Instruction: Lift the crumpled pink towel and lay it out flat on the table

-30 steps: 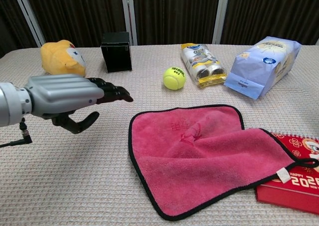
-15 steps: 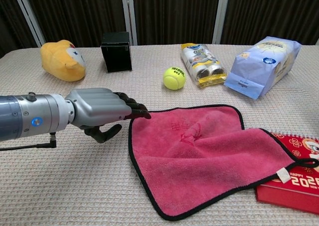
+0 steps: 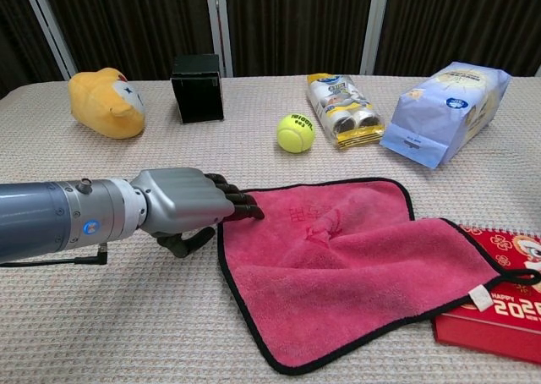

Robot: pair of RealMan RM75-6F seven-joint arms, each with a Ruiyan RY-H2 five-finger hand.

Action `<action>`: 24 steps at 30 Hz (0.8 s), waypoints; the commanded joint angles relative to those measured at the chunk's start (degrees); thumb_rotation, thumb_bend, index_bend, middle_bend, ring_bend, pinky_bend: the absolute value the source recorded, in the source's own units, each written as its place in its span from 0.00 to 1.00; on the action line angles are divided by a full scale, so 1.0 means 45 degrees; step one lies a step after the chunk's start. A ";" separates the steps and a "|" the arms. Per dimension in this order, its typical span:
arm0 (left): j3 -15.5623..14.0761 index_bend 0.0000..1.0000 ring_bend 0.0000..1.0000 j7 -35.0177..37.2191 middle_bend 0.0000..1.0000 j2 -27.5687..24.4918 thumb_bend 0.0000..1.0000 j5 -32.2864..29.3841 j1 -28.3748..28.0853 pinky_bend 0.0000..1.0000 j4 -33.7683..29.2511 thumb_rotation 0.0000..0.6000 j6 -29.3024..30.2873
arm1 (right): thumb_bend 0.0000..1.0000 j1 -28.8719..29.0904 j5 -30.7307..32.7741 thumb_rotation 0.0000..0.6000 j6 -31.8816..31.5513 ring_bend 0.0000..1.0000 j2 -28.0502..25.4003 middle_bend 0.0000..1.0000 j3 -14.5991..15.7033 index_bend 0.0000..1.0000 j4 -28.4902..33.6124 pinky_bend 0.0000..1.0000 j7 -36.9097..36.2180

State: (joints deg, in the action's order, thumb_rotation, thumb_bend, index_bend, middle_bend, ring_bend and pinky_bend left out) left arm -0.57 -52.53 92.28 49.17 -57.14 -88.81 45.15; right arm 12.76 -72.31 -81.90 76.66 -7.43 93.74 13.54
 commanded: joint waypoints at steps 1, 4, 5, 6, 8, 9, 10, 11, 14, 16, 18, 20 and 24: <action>-0.0145 0.00 0.00 0.0022 0.00 0.0043 0.79 -0.0110 -0.0060 0.00 0.0167 1.00 0.0072 | 0.47 -0.0018 -0.0036 1.00 0.0008 0.00 0.0012 0.01 -0.0014 0.00 -0.0014 0.00 -0.0003; -0.0267 0.00 0.00 0.0128 0.00 0.0043 0.79 -0.0202 -0.0086 0.00 0.0342 1.00 0.0118 | 0.47 -0.0033 -0.0052 1.00 0.0044 0.00 0.0049 0.01 -0.0033 0.00 -0.0032 0.00 0.0017; -0.0310 0.00 0.00 0.0160 0.00 0.0041 0.79 -0.0244 -0.0087 0.00 0.0411 1.00 0.0122 | 0.47 -0.0037 -0.0047 1.00 0.0061 0.00 0.0056 0.01 -0.0038 0.00 -0.0039 0.00 0.0032; -0.0346 0.00 0.00 0.0202 0.00 0.0044 0.79 -0.0269 -0.0088 0.00 0.0460 1.00 0.0125 | 0.47 -0.0040 -0.0048 1.00 0.0069 0.00 0.0062 0.01 -0.0049 0.00 -0.0041 0.00 0.0035; -0.0425 0.00 0.00 0.0282 0.00 0.0050 0.79 -0.0269 -0.0087 0.00 0.0552 1.00 0.0134 | 0.47 -0.0045 -0.0071 1.00 0.0072 0.00 0.0078 0.01 -0.0072 0.00 -0.0059 0.00 0.0038; -0.0469 0.00 0.00 0.0321 0.00 0.0050 0.79 -0.0261 -0.0080 0.00 0.0589 1.00 0.0141 | 0.47 -0.0050 -0.0080 1.00 0.0073 0.00 0.0087 0.01 -0.0082 0.00 -0.0065 0.00 0.0034; -0.0522 0.00 0.00 0.0365 0.00 0.0046 0.79 -0.0261 -0.0067 0.00 0.0629 1.00 0.0139 | 0.47 -0.0053 -0.0083 1.00 0.0085 0.00 0.0093 0.01 -0.0091 0.00 -0.0066 0.00 0.0023; -0.0567 0.00 0.00 0.0402 0.00 0.0042 0.79 -0.0254 -0.0059 0.00 0.0666 1.00 0.0141 | 0.47 -0.0056 -0.0087 1.00 0.0096 0.00 0.0099 0.01 -0.0099 0.00 -0.0070 0.00 0.0016; -0.0677 0.00 0.00 0.0498 0.00 -0.0002 0.79 -0.0258 -0.0031 0.00 0.0769 1.00 0.0181 | 0.47 -0.0068 -0.0109 1.00 0.0119 0.00 0.0118 0.01 -0.0110 0.00 -0.0085 0.00 0.0015; -0.0717 0.00 0.00 0.0589 0.00 -0.0052 0.79 -0.0263 -0.0009 0.00 0.0822 1.00 0.0209 | 0.47 -0.0074 -0.0126 1.00 0.0133 0.00 0.0128 0.01 -0.0117 0.00 -0.0098 0.00 0.0022; -0.0768 0.00 0.00 0.0659 0.00 -0.0132 0.79 -0.0270 0.0010 0.00 0.0891 1.00 0.0245 | 0.47 -0.0081 -0.0151 1.00 0.0146 0.00 0.0147 0.01 -0.0120 0.00 -0.0105 0.00 0.0029; -0.0801 0.00 0.00 0.0713 0.00 -0.0187 0.79 -0.0295 0.0019 0.00 0.0939 1.00 0.0259 | 0.47 -0.0085 -0.0169 1.00 0.0160 0.00 0.0161 0.01 -0.0126 0.00 -0.0107 0.00 0.0037; -0.0858 0.00 0.00 0.0789 0.00 -0.0258 0.79 -0.0432 0.0033 0.00 0.1141 1.00 0.0261 | 0.47 -0.0091 -0.0214 1.00 0.0190 0.00 0.0180 0.01 -0.0122 0.00 -0.0114 0.00 0.0073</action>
State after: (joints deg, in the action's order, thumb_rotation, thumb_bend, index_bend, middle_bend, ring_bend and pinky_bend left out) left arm -4.37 -49.05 91.18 47.34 -57.00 -83.81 46.33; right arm 12.35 -73.26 -81.05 77.46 -7.98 93.23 13.85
